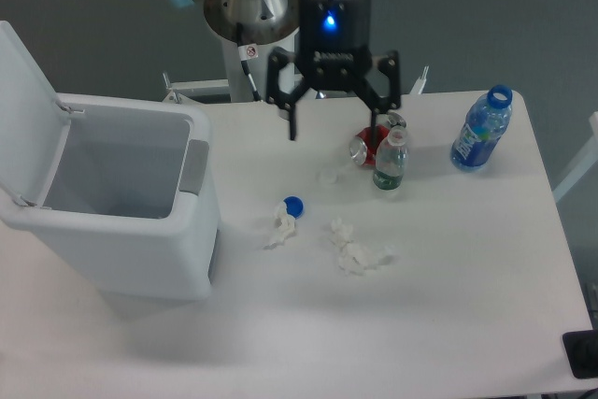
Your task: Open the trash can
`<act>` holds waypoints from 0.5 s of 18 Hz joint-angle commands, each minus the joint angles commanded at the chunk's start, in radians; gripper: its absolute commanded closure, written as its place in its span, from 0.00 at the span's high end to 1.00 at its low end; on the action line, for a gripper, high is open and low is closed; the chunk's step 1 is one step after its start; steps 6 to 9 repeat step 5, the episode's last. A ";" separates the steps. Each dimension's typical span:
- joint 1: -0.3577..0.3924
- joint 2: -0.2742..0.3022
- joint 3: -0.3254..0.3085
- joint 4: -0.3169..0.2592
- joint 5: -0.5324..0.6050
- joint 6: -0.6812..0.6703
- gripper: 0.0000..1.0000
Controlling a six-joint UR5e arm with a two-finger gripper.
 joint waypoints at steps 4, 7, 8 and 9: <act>0.008 -0.066 0.008 0.005 0.055 0.080 1.00; 0.009 -0.069 0.017 0.003 0.063 0.086 1.00; 0.009 -0.069 0.017 0.003 0.063 0.086 1.00; 0.009 -0.069 0.017 0.003 0.063 0.086 1.00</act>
